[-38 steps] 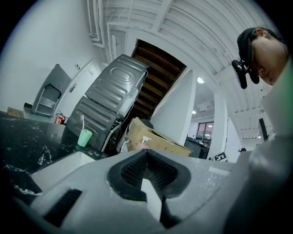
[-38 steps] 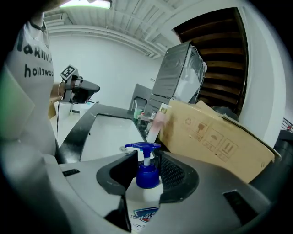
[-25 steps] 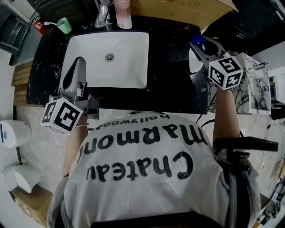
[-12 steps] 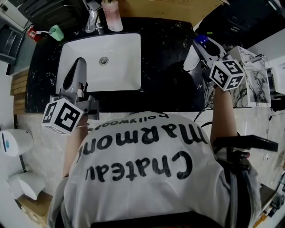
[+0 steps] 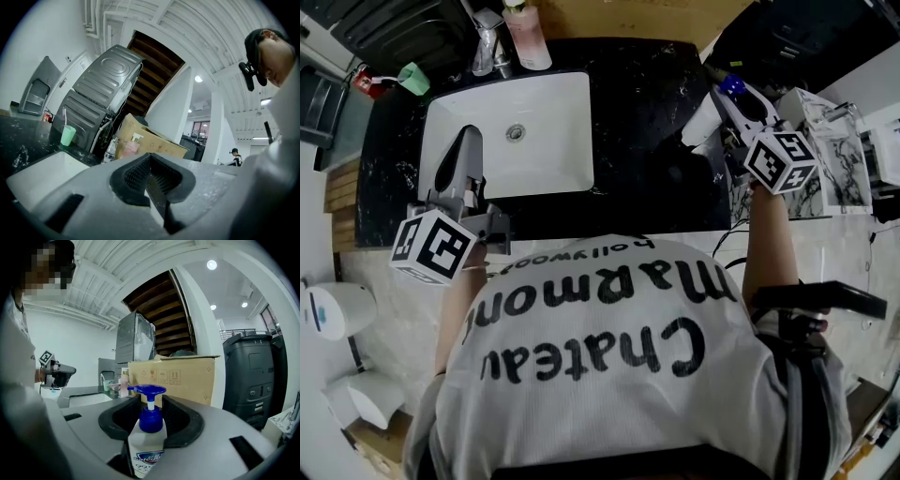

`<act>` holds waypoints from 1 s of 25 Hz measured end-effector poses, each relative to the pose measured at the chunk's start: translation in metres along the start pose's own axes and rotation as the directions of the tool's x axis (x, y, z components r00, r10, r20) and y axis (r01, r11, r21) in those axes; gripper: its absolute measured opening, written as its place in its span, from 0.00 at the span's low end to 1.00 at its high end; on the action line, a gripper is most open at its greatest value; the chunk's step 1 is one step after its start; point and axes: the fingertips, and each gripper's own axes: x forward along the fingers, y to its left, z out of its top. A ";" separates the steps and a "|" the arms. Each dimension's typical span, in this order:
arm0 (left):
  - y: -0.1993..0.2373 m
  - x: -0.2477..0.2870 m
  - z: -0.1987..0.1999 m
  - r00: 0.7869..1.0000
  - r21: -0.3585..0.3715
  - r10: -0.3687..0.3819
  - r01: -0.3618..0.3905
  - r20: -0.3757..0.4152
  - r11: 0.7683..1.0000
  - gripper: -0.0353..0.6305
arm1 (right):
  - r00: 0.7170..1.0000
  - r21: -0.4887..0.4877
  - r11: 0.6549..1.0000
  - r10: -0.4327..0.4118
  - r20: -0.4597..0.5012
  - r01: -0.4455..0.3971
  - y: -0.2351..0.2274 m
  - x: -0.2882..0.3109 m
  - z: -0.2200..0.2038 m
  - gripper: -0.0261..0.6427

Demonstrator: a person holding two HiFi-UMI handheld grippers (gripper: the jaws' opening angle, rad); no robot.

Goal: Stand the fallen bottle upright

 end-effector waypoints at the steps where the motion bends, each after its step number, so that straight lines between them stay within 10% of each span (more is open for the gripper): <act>1: 0.000 0.000 -0.001 1.000 -0.002 -0.002 0.002 -0.002 1.000 0.07 | 1.000 0.003 1.000 -0.003 0.002 0.003 0.000 -0.001 -0.001 0.24; 25: -0.001 0.009 -0.012 0.999 -0.026 -0.024 0.023 -0.035 0.999 0.07 | 0.995 0.023 0.995 -0.094 -0.043 0.096 -0.005 -0.007 -0.013 0.25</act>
